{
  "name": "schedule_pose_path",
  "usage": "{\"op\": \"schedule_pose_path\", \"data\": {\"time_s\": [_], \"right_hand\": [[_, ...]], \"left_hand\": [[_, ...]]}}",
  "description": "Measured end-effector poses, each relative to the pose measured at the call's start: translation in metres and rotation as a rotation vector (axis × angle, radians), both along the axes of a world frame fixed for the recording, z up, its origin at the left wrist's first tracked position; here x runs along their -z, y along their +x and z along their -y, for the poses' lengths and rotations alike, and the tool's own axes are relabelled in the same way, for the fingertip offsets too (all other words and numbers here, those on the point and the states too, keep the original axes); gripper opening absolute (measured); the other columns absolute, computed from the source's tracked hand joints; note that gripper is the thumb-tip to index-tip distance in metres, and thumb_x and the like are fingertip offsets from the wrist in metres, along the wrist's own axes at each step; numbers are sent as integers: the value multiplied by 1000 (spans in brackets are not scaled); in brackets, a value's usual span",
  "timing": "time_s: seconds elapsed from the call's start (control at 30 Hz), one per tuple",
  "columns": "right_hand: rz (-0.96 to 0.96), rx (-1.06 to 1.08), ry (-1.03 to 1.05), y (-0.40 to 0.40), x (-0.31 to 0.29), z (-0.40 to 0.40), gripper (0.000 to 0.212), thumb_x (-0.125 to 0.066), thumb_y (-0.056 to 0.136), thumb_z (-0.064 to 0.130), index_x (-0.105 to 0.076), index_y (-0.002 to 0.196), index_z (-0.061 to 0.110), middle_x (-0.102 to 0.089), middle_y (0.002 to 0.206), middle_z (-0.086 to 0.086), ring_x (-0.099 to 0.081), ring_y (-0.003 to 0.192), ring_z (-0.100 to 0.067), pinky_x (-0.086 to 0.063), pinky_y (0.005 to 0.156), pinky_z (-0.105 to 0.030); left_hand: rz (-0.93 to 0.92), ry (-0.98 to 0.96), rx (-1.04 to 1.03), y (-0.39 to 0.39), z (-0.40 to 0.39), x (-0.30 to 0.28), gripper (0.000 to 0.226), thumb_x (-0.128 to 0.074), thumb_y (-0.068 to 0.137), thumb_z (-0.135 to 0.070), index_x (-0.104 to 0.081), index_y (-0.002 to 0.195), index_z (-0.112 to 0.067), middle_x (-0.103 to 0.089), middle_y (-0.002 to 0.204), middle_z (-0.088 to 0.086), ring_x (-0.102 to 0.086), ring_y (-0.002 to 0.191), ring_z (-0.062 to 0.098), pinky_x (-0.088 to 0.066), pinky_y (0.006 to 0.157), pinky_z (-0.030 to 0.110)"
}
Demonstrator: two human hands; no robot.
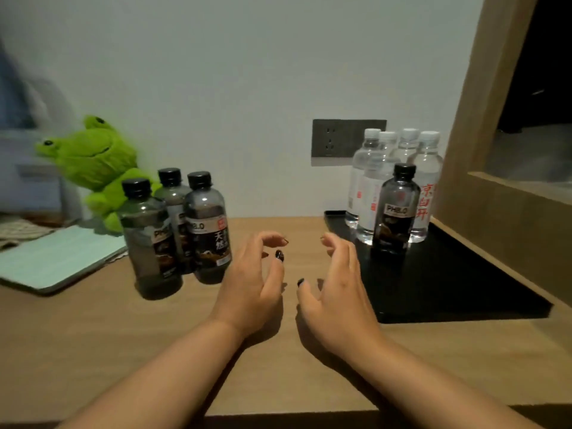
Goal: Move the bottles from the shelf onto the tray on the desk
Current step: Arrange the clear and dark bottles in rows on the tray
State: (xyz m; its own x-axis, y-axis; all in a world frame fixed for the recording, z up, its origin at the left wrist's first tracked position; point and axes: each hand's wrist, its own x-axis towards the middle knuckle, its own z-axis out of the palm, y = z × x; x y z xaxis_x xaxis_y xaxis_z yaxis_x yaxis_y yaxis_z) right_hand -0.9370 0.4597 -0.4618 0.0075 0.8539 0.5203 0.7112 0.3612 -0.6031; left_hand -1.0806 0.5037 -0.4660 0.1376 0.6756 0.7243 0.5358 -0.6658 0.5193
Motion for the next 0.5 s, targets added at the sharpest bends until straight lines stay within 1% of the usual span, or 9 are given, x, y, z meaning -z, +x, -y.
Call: {"op": "schedule_pose_path", "data": {"time_s": [0.07, 0.1, 0.13, 0.2, 0.3, 0.37, 0.4, 0.43, 0.5], "right_hand": [[45, -39, -86, -19, 3, -4, 80, -61, 90, 28, -6, 148, 29, -18, 150, 8, -30, 135, -6, -32, 103, -19], [60, -57, -120, -27, 3, -8, 82, -60, 90, 29, -3, 149, 29, -15, 151, 8, -31, 135, -8, -34, 104, -21], [70, -71, -141, -36, 4, -14, 84, -60, 90, 30, -1, 149, 30, -14, 152, 6, -33, 135, -11, -37, 105, -25], [83, -101, -139, -52, 4, -28, 86, -60, 90, 32, 0, 150, 29, -12, 153, 4, -33, 137, -14, -39, 107, -31], [88, -152, -129, -73, 4, -56, 89, -62, 87, 34, -1, 151, 25, -15, 153, 2, -31, 138, -18, -36, 108, -34], [-14, -185, -155, -85, 5, -74, 92, -66, 82, 36, -6, 152, 23, -21, 151, 0, -36, 134, -20, -39, 108, -40], [-99, -217, -183, -91, 5, -83, 93, -69, 80, 36, -9, 151, 24, -24, 150, 0, -37, 134, -20, -40, 108, -42], [-181, -263, -213, -96, 4, -88, 94, -71, 78, 35, -12, 150, 25, -26, 150, 0, -37, 134, -19, -40, 109, -43], [-278, -374, -250, -104, 4, -95, 95, -76, 74, 34, -17, 148, 30, -34, 146, 6, -40, 131, -14, -43, 105, -38]], "left_hand": [[-197, 212, -24, -30, 13, -1, 34, -52, 83, -18, -52, 117, -15, -53, 119, 2, -49, 111, 7, -46, 92, 26], [-293, 316, -42, -44, 17, 1, 40, -56, 79, -17, -51, 118, -12, -49, 123, 5, -47, 116, 14, -45, 95, 34], [-361, 392, -75, -58, 20, 2, 45, -59, 75, -17, -48, 119, -11, -44, 128, 8, -45, 119, 20, -43, 97, 40], [-394, 473, -194, -81, 17, 4, 53, -60, 70, -18, -43, 120, -11, -35, 133, 10, -40, 121, 28, -39, 97, 45], [-275, 451, -515, -105, 3, 3, 64, -62, 65, -14, -37, 123, -8, -28, 136, 14, -35, 126, 30, -31, 97, 48], [-91, 323, -709, -112, -5, 3, 69, -63, 67, -17, -32, 127, -3, -28, 140, 20, -30, 132, 31, -29, 102, 51], [6, 249, -761, -115, -9, 5, 72, -64, 68, -20, -29, 128, -2, -28, 140, 22, -30, 132, 31, -29, 105, 51], [97, 166, -754, -117, -11, 6, 75, -66, 71, -22, -25, 131, -4, -29, 139, 21, -32, 130, 30, -31, 106, 50], [259, -49, -616, -120, -13, 4, 81, -71, 76, -22, -17, 136, -10, -34, 135, 12, -41, 121, 21, -38, 102, 42]]}}
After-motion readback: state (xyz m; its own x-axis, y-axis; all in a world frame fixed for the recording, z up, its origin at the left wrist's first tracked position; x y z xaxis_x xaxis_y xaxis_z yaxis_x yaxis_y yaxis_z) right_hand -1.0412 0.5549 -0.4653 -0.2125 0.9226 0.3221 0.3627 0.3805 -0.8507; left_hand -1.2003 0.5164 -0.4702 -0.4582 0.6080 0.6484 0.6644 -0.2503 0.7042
